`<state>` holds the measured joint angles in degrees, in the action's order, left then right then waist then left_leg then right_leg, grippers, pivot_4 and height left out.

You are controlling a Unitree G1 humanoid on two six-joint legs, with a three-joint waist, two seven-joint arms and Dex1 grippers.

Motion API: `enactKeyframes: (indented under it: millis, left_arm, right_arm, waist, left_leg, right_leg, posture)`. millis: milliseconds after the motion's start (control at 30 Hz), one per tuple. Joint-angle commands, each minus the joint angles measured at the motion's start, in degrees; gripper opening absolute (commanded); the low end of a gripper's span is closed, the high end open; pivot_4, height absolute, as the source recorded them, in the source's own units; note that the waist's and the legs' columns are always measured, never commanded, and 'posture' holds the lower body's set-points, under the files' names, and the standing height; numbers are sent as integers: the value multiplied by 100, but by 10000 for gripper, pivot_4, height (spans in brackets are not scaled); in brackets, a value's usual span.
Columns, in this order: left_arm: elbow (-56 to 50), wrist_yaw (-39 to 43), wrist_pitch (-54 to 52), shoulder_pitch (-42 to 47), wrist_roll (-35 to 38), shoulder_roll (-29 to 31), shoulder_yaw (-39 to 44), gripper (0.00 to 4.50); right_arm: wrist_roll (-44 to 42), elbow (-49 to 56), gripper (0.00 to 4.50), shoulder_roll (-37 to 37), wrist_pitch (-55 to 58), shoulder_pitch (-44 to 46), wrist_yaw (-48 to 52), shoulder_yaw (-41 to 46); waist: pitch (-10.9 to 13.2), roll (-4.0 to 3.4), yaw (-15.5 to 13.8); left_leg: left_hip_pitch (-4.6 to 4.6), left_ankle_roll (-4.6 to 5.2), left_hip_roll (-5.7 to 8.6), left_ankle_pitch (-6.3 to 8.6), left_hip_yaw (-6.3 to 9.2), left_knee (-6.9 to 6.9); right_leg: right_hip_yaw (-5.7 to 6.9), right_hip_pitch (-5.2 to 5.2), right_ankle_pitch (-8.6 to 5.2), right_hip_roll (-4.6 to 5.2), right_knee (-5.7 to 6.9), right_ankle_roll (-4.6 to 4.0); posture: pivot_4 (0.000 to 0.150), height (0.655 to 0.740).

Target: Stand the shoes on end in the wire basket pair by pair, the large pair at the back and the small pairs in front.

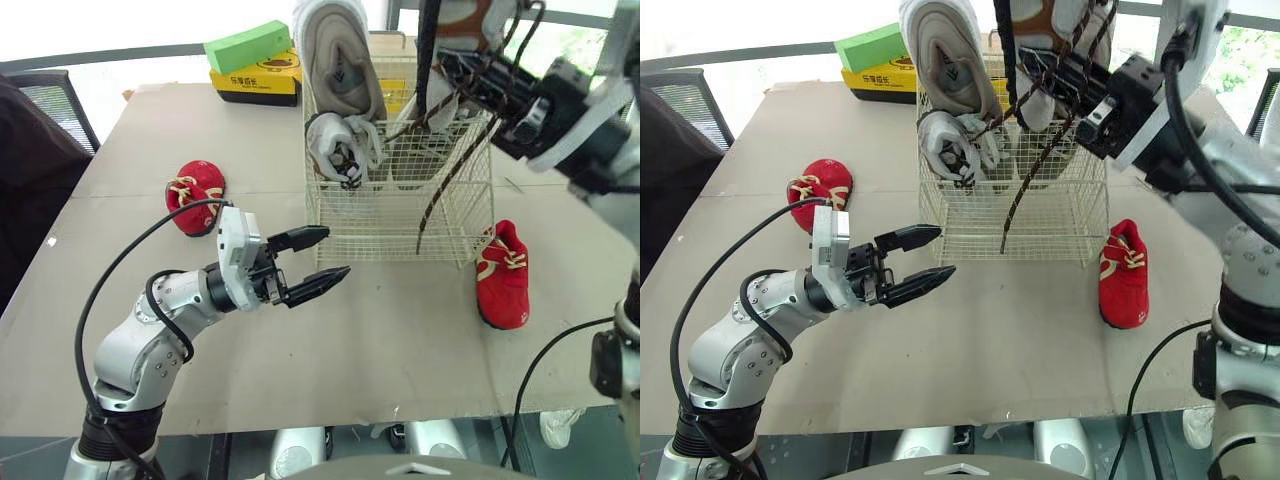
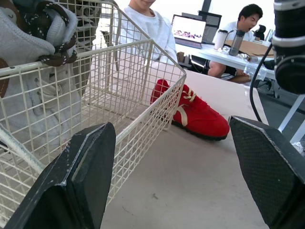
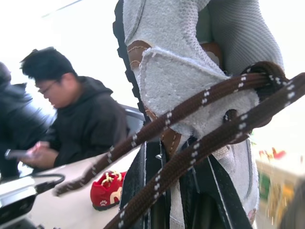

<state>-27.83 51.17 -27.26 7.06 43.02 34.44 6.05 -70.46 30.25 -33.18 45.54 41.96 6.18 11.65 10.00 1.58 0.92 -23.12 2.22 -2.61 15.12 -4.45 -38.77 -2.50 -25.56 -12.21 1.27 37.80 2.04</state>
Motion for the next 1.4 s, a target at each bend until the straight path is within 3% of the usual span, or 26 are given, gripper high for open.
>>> enactKeyframes:
  millis: [33,367,600,767,900,1067,1400]
  left_arm:
    - [-94,50,9,36,108,20,40,41126]
    - [-140,-10,-4,-17,120,-13,51,41126]
    - [-131,-15,15,-21,96,-22,59,41126]
    - [-168,-23,27,-89,104,-13,101,41126]
    - [-268,-94,-3,-126,125,-18,106,41126]
    - [-279,-83,-25,-145,178,45,168,41126]
    - [-202,-12,93,-209,568,12,593,41126]
  right_arm:
    - [-171,489,341,201,-147,-118,-902,197]
    - [681,905,341,1270,-554,-821,-2024,-376]
    - [2091,386,341,2083,-902,-764,-2751,-726]
    - [2358,348,341,2454,-841,-871,-2766,-863]
    - [2198,341,341,2606,-582,-888,-2754,-840]
    - [1036,594,341,2794,-165,-823,-2929,-622]
    - [1232,782,341,2519,-163,-713,-3633,-440]
  waist:
    - [0,0,2]
    - [-1,-1,26]
    - [-6,3,38]
    - [-16,16,9]
    - [-23,24,11]
    - [-24,24,34]
    - [-23,23,104]
  left_leg:
    - [-2,0,0,0,0,0]
    - [2,0,-8,0,8,0]
    - [3,0,-8,0,8,0]
    - [4,-2,-8,-1,7,-5]
    - [6,-1,-8,-1,5,-7]
    - [11,-2,-11,-1,5,-7]
    - [-8,-1,-10,-1,21,-7]
  right_leg:
    - [0,-2,0,0,0,0]
    - [0,-2,0,-21,4,-1]
    - [0,-2,-1,-22,4,-3]
    - [-2,1,-12,-16,4,-22]
    - [-4,3,-12,-15,4,-23]
    - [-4,6,-12,-17,7,-24]
    - [9,-2,-13,-15,1,-23]
  posture:
    - [1500,7400]
    - [1500,7400]
    - [1500,7400]
    - [1500,7400]
    - [1500,7400]
    - [1500,7400]
    - [1500,7400]
